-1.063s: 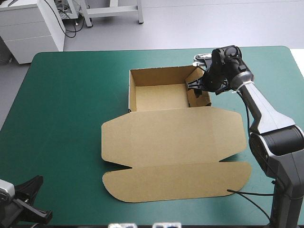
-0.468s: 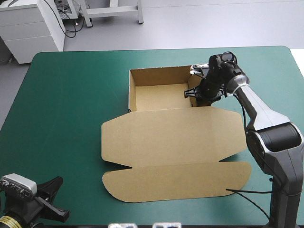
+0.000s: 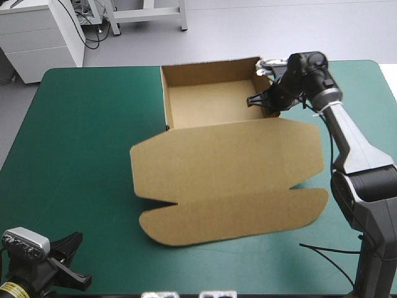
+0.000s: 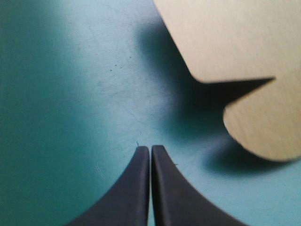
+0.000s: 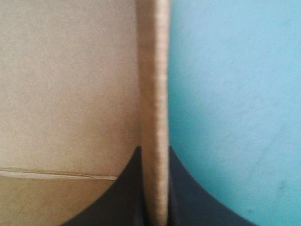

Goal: Fold the box

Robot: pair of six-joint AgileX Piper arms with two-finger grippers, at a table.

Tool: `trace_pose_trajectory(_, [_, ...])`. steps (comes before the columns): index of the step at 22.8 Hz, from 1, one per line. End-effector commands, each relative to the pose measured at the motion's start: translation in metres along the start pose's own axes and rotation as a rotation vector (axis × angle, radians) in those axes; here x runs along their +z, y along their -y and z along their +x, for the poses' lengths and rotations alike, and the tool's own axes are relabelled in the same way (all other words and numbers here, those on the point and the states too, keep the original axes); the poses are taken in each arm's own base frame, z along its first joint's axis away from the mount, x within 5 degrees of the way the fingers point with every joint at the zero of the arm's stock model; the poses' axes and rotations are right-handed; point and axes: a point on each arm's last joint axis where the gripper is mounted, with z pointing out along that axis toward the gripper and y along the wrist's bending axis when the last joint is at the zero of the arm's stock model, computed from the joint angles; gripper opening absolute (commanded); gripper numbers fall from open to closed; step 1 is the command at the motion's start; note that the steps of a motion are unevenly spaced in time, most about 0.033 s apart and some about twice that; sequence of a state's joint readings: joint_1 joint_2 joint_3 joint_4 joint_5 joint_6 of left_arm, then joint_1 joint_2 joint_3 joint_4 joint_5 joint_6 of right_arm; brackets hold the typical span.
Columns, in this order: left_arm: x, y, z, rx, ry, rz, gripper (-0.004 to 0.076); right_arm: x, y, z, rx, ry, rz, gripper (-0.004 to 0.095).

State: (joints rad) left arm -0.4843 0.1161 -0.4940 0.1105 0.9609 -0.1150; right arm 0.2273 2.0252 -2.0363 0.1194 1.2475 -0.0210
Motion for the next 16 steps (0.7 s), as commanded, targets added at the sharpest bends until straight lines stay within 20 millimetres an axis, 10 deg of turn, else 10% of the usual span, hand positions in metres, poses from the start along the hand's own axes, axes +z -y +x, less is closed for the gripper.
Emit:
trace_pose_trajectory(1, [-0.003,0.001,-0.011,0.006,0.055,0.010,-0.0008,-0.110,0.019,-0.008,0.002,0.286,0.030,-0.0019])
trace_pose_trajectory(8, [-0.003,0.001,-0.011,0.006,0.055,0.010,-0.0008,-0.213,0.114,0.021,0.196,0.515,0.274,-0.0019])
trace_pose_trajectory(13, [-0.003,0.001,-0.011,0.006,0.055,0.010,-0.0008,-0.218,0.209,0.053,0.373,0.463,0.431,-0.0019])
trace_pose_trajectory(16, [-0.003,0.001,-0.011,0.006,0.055,0.010,-0.0008,-0.186,0.266,0.068,0.458,0.363,0.461,-0.0019])
